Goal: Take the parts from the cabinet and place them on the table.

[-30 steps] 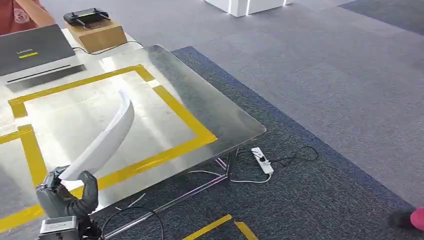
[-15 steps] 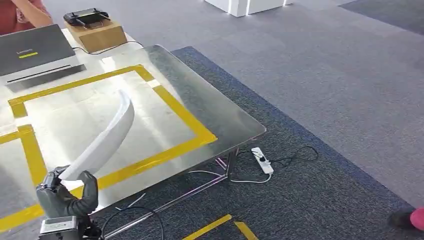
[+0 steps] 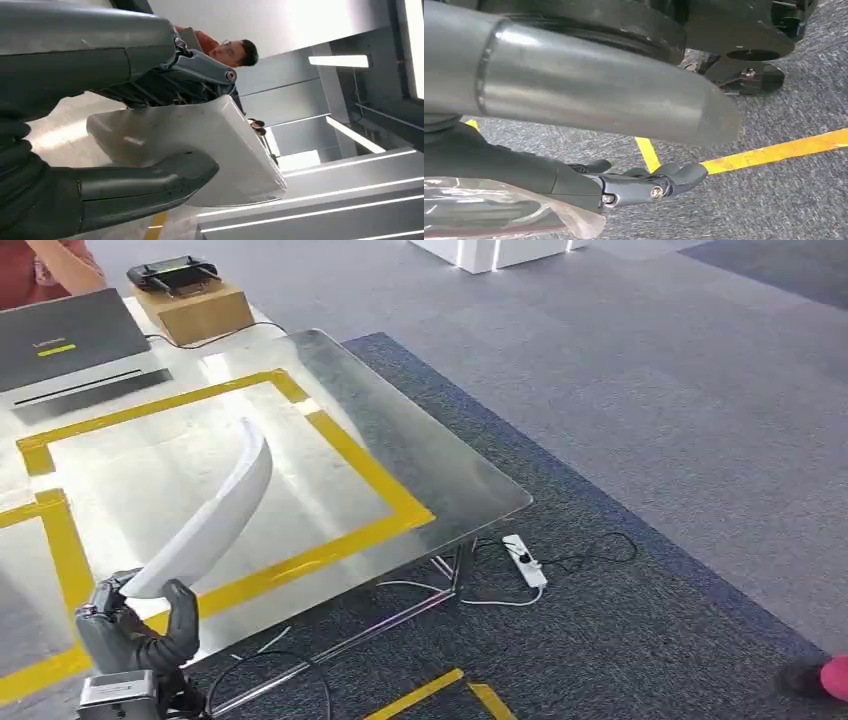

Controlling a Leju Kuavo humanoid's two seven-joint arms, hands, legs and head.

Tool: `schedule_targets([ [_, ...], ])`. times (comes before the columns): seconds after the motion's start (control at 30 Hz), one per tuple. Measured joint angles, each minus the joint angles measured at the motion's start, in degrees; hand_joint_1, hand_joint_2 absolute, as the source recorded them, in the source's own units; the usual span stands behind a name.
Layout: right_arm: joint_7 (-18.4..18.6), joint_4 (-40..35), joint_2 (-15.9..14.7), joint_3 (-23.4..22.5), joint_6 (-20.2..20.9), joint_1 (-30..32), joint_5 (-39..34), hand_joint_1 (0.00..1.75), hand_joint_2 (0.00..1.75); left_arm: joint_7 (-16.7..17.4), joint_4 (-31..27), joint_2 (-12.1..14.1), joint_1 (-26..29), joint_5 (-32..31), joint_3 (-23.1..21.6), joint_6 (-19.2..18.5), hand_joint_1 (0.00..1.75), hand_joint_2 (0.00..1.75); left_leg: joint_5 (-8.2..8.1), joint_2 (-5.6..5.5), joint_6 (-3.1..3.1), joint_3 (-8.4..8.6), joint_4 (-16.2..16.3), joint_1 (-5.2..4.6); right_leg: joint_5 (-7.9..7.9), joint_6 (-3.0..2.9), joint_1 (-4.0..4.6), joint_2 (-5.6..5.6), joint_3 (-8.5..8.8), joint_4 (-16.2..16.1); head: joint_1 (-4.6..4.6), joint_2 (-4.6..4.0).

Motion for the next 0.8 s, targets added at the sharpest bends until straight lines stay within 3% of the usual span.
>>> schedule_targets([
  [0.8,-0.2,0.0,0.0,0.0,0.0,0.0,-0.4,0.0,0.0,0.2,0.3,-0.1,-0.3,0.0,-0.4,0.2,1.75,1.75,-0.01,0.01,0.0,-0.02,0.0,0.0,0.0,0.0,0.0,0.01,0.39,0.0,0.0,0.0],
])
